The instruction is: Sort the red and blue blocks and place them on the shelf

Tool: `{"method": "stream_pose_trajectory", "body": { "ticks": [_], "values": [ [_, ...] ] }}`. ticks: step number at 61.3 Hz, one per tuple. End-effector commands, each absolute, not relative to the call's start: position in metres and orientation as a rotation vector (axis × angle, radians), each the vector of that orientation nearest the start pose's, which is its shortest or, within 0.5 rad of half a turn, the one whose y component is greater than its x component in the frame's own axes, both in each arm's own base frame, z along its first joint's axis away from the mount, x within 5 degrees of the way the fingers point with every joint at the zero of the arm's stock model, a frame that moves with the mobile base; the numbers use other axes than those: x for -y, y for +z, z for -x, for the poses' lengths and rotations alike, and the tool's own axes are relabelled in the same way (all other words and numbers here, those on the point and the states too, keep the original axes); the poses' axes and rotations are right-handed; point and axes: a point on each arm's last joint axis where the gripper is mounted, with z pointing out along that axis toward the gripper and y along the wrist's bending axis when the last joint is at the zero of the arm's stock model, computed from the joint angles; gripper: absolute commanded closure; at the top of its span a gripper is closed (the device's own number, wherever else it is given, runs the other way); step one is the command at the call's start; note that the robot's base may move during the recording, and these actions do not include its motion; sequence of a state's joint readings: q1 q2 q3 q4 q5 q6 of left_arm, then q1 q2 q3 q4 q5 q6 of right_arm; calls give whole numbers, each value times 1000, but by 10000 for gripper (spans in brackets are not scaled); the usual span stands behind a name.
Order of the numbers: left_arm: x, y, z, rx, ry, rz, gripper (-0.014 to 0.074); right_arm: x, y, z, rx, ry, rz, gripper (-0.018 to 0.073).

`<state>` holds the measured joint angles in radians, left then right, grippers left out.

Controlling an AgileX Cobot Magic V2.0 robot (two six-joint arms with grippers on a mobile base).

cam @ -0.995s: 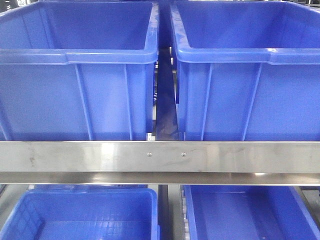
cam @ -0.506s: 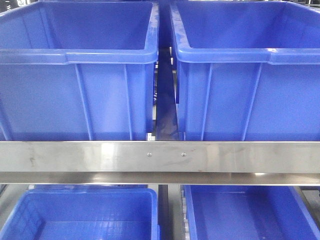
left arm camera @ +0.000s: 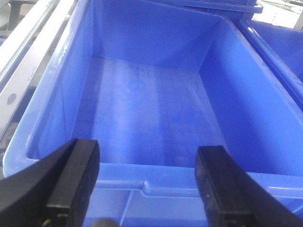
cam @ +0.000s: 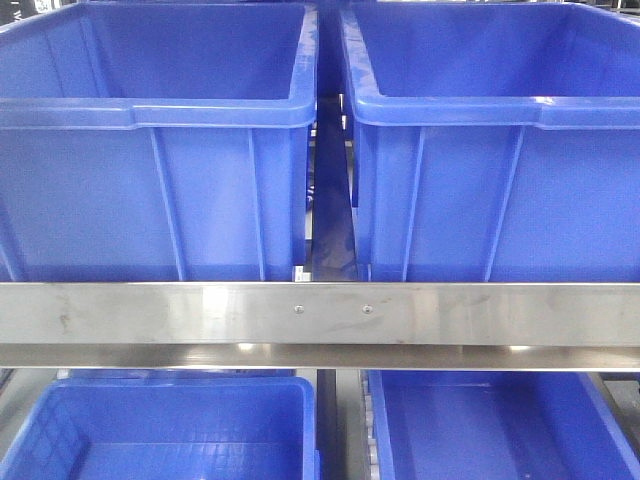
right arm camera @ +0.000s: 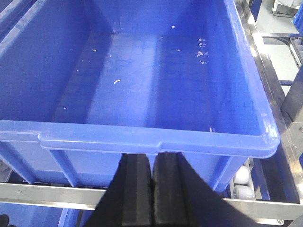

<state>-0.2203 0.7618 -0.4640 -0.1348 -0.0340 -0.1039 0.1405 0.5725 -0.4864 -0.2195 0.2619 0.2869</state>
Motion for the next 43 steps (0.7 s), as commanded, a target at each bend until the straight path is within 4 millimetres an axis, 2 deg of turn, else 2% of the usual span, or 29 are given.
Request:
{"method": "stream_pose_trajectory", "body": {
  "ticks": [1, 26, 34, 43],
  "values": [
    [35, 317, -159, -1640, -348, 26, 511, -13, 326, -121, -1711, 108, 38, 488],
    [35, 317, -159, -1640, -348, 26, 511, -9, 336, -93, -1580, 110, 38, 488],
    [35, 317, -159, -1640, -348, 26, 511, -8, 315, -86, -1570, 120, 28, 488],
    [35, 317, -159, -1640, -348, 26, 511, -6, 275, -79, -1600, 122, -7, 488]
  ]
}}
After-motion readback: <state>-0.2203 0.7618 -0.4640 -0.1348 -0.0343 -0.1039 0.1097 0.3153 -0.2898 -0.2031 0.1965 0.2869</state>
